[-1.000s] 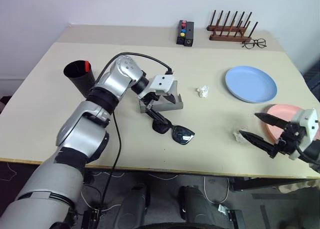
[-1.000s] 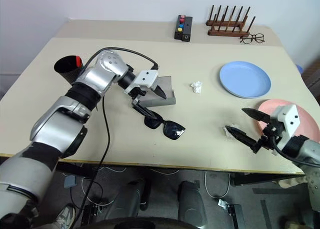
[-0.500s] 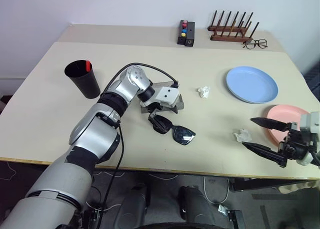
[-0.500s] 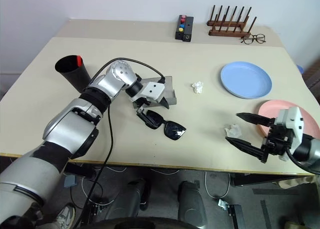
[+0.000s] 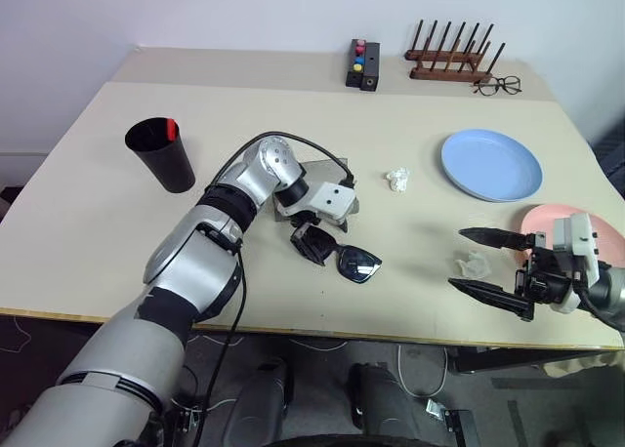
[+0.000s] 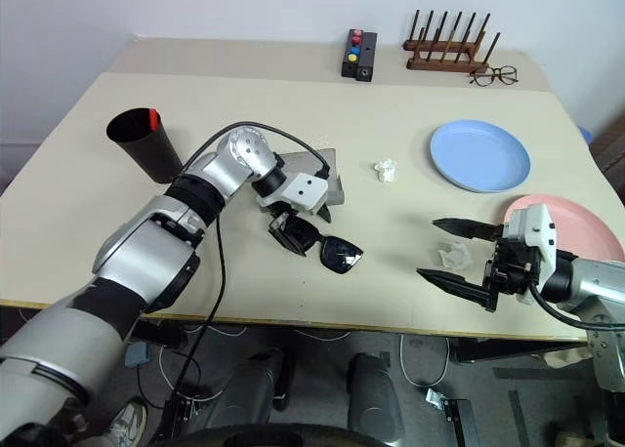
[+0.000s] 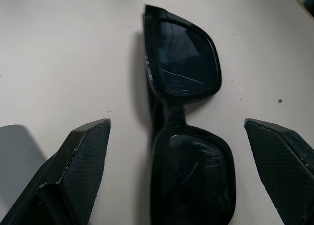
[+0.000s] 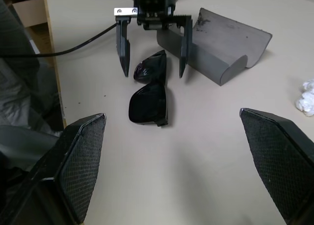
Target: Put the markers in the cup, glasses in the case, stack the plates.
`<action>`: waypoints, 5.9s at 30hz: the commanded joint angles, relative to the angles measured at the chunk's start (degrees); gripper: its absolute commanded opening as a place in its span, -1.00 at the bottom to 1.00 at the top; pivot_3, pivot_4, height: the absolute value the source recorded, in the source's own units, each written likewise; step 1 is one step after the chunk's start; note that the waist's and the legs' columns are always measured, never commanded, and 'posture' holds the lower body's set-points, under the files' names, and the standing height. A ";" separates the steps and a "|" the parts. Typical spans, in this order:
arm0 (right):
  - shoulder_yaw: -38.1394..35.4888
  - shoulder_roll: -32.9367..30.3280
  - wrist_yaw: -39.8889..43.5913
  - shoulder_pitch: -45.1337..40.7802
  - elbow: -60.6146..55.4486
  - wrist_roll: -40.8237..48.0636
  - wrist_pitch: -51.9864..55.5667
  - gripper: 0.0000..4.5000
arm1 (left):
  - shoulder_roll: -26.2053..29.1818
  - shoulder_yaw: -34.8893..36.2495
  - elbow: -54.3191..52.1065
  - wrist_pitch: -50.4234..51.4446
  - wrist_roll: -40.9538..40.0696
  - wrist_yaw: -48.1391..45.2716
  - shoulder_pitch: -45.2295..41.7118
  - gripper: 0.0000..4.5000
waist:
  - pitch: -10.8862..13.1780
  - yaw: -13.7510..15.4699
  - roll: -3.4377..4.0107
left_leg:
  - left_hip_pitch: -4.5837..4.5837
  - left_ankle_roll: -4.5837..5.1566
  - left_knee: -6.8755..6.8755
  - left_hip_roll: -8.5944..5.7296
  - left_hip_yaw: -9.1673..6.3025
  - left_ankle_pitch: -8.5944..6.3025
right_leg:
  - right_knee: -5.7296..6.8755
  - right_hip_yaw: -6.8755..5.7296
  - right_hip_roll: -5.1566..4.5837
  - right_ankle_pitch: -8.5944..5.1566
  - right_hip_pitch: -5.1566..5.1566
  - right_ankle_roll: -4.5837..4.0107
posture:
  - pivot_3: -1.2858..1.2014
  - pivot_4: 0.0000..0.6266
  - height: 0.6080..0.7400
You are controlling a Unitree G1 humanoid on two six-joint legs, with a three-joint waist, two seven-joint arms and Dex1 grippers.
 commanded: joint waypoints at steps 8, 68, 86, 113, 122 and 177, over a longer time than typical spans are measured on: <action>0.24 1.82 -2.67 0.69 -3.43 0.32 -1.74 1.00 | -0.55 -1.79 0.65 -1.42 2.23 -0.29 1.42 -0.47 | -0.11 0.08 0.13 | 0.08 0.02 0.00 0.00 -0.01 -0.01 | -0.02 0.00 0.00 0.00 0.08 0.00 | 0.03 -0.52 1.00; 10.33 5.98 -7.85 -17.57 10.38 -7.76 -8.60 1.00 | 9.02 12.39 3.50 14.20 0.43 13.92 -4.93 -0.99 | -0.05 -0.04 0.36 | -0.40 0.39 0.69 -0.05 0.03 -0.27 | 0.01 -0.10 -0.04 0.01 0.10 0.43 | 0.03 -0.52 1.00; 8.68 5.50 -8.94 -15.21 8.35 -7.21 -8.09 1.00 | 5.25 13.24 4.36 14.45 1.99 16.87 -4.87 -0.99 | -0.04 -0.08 0.34 | -0.41 0.39 0.73 -0.05 0.02 -0.28 | 0.04 -0.10 -0.04 0.02 0.10 0.44 | 0.03 -0.52 1.00; 8.85 6.33 -12.41 -17.56 11.19 -9.04 -9.98 1.00 | 8.37 24.90 4.21 19.72 -3.00 34.19 -12.90 -0.13 | -0.04 -0.12 0.34 | -0.41 0.39 0.73 -0.07 0.02 -0.27 | 0.06 -0.10 -0.04 0.05 0.10 0.53 | 0.03 -0.52 1.00; 5.16 3.47 -9.11 -12.48 10.98 -6.59 -9.36 1.00 | 9.90 24.18 5.27 22.87 -1.25 39.92 -10.03 -0.80 | -0.03 -0.03 0.33 | -0.41 0.39 0.74 -0.18 0.04 -0.27 | 0.08 -0.09 -0.03 0.06 0.10 0.56 | 0.03 -0.52 1.00; -5.10 -2.87 -26.47 -9.36 18.01 -13.06 1.89 1.00 | 1.97 18.87 -61.74 64.69 -27.69 27.41 18.89 -0.56 | -0.16 -0.12 0.60 | -0.22 0.37 0.74 -0.03 0.08 -0.32 | -0.09 0.02 -0.04 0.02 0.28 0.22 | 0.03 -0.52 1.00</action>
